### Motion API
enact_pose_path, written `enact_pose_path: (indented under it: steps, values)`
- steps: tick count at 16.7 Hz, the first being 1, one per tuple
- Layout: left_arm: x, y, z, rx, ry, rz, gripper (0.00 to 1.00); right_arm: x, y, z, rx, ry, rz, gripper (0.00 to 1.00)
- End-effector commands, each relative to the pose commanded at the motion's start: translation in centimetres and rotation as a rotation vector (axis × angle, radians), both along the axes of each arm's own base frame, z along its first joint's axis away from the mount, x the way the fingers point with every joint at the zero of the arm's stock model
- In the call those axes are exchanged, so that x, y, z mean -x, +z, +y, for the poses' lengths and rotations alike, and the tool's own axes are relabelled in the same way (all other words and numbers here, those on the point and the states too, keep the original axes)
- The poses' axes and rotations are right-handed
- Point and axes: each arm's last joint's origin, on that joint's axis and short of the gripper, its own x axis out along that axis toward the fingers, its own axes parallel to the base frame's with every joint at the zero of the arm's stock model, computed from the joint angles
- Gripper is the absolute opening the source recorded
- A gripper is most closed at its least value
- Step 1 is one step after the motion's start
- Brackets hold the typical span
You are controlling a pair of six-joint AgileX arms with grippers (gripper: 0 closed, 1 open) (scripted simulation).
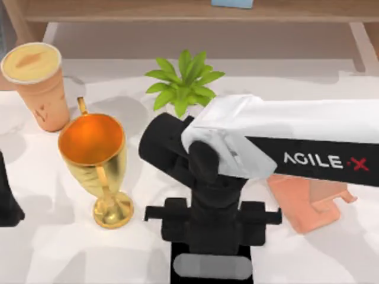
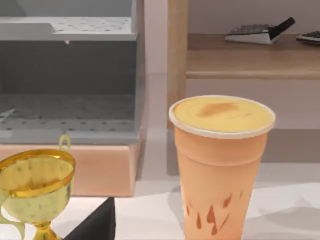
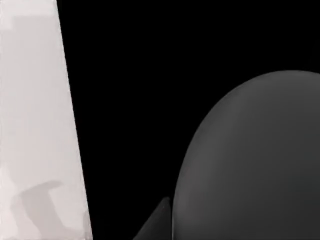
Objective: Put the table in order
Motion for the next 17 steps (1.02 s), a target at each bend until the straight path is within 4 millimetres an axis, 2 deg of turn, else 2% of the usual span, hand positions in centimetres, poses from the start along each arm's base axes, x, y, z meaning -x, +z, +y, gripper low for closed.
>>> enact_pose_path:
  steps: [14,17]
  values:
    - [0.0,0.0,0.0,0.0,0.0,0.0,1.0,0.2,-1.4,0.0,0.009,0.021,0.004,0.0]
    - [0.0,0.0,0.0,0.0,0.0,0.0,1.0,0.2,-1.4,0.0,0.009,0.021,0.004,0.23]
